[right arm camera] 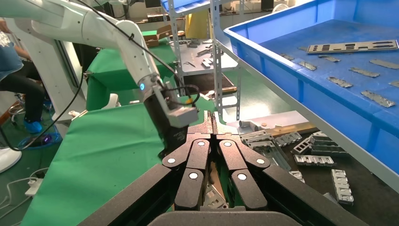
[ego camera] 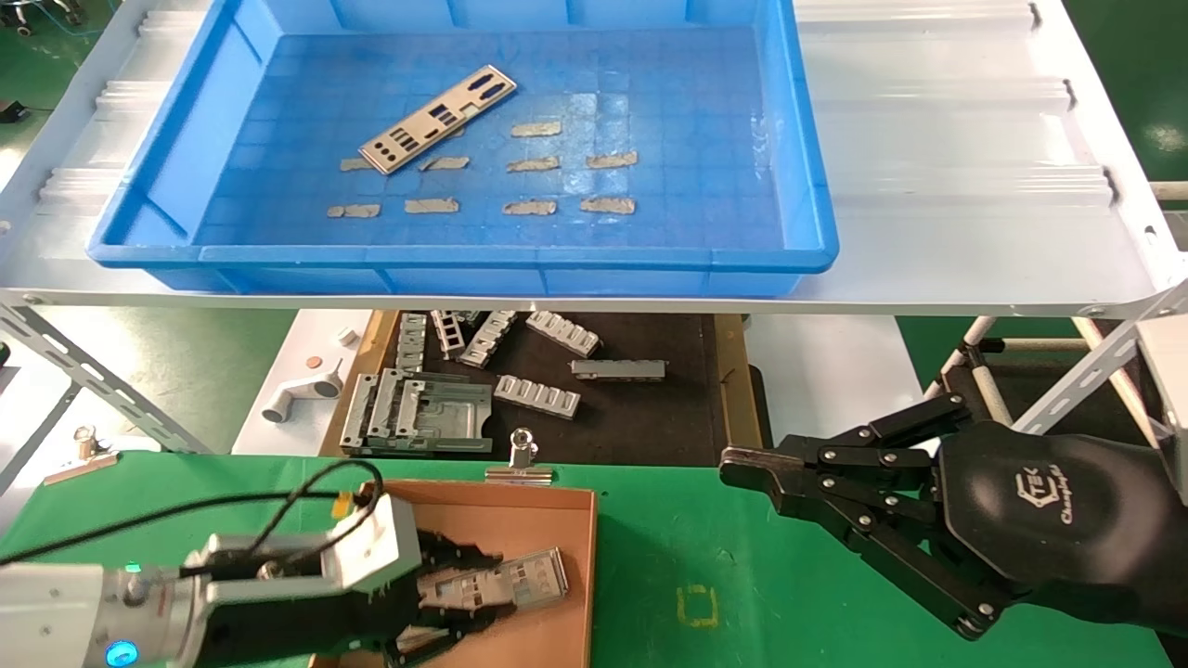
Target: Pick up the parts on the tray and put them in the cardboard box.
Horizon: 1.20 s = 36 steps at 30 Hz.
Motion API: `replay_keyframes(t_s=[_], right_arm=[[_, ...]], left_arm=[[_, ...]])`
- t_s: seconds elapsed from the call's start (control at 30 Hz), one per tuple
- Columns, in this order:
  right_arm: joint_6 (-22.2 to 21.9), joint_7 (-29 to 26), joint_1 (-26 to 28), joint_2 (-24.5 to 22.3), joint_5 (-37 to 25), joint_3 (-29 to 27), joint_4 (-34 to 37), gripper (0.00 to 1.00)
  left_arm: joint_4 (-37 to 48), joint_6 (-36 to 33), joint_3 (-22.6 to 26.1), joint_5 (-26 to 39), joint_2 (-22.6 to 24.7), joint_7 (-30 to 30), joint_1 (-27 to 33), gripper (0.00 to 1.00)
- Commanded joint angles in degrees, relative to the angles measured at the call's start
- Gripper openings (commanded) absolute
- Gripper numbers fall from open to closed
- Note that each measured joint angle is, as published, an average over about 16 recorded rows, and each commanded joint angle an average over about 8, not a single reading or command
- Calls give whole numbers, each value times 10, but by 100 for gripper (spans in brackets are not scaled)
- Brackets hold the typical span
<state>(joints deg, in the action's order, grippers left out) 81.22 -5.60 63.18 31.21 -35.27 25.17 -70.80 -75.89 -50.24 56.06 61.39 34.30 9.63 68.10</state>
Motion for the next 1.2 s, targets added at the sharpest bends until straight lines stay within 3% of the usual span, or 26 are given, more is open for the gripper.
replay_keyframes(t_s=[0.03, 0.53, 1.07, 1.2], right_arm=[[0, 0, 0, 0, 0, 0, 0, 0], [0, 0, 0, 0, 0, 0, 0, 0], [0, 0, 0, 0, 0, 0, 0, 0], [0, 0, 0, 0, 0, 0, 0, 0]], left_arm=[[1, 8, 3, 1, 4, 0, -8, 0], [8, 59, 9, 16, 16, 1, -35, 0], [15, 60, 7, 15, 25, -16, -37, 0], [17, 57, 6, 13, 27, -20, -36, 10]])
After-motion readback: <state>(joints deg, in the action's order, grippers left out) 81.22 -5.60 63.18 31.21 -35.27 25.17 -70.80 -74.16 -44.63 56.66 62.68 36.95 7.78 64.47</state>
